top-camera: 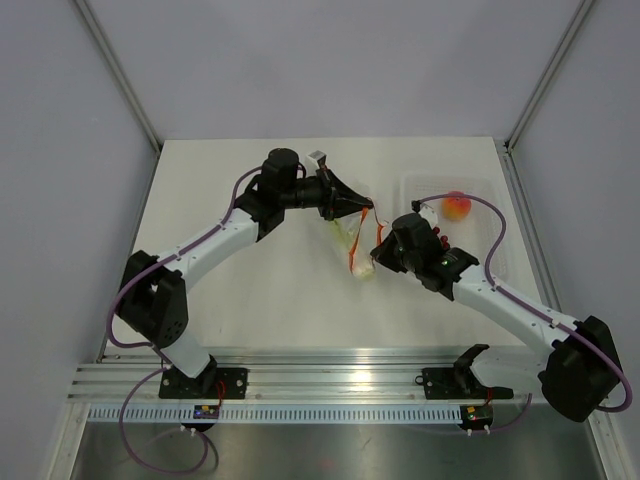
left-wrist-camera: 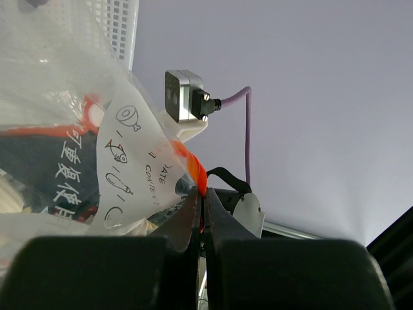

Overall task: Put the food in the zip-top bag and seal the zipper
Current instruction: Adjust the zipper food storage bag at the center of the board.

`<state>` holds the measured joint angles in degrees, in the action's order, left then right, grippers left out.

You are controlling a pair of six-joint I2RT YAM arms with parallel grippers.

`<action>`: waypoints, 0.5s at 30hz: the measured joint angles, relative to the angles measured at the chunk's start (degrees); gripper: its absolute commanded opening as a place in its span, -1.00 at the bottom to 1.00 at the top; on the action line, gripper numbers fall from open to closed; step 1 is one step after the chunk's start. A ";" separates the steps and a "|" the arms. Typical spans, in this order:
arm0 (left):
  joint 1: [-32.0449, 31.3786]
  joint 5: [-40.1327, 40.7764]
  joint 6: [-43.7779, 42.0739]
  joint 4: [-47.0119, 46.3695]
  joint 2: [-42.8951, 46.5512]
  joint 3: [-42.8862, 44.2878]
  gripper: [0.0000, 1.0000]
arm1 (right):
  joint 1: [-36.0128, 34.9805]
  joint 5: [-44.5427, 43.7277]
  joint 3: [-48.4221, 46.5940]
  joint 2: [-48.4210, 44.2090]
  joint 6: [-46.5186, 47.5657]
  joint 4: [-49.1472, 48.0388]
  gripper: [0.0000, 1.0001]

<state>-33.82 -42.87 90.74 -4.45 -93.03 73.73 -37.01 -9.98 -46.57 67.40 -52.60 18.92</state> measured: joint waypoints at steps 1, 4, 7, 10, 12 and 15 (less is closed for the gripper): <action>0.00 0.00 0.00 0.00 0.00 0.00 -1.00 | 0.00 -0.48 0.15 0.00 -0.09 -0.22 -1.00; 0.00 -0.07 -0.02 0.00 0.17 -0.13 -1.00 | -0.02 -1.84 0.74 -0.26 -0.72 -0.52 -1.00; 0.00 -0.28 -0.13 0.04 0.50 -0.28 -1.00 | -0.04 -3.17 0.85 -0.92 -0.55 -0.42 -1.00; 0.37 -0.74 -1.46 0.76 0.94 -0.28 -1.00 | -0.07 -4.44 0.85 -2.45 0.02 0.70 -1.00; 0.76 -1.14 -4.22 2.71 1.22 -0.22 -1.00 | -0.07 -4.98 0.81 -4.26 0.59 2.05 -1.00; 1.68 -1.31 -12.28 11.37 1.07 2.32 -0.82 | -0.07 -5.55 -0.46 -7.23 1.31 5.53 -1.00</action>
<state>-32.14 -44.18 78.46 6.92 -91.96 76.05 -37.08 -15.53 -47.03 60.16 -51.29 24.45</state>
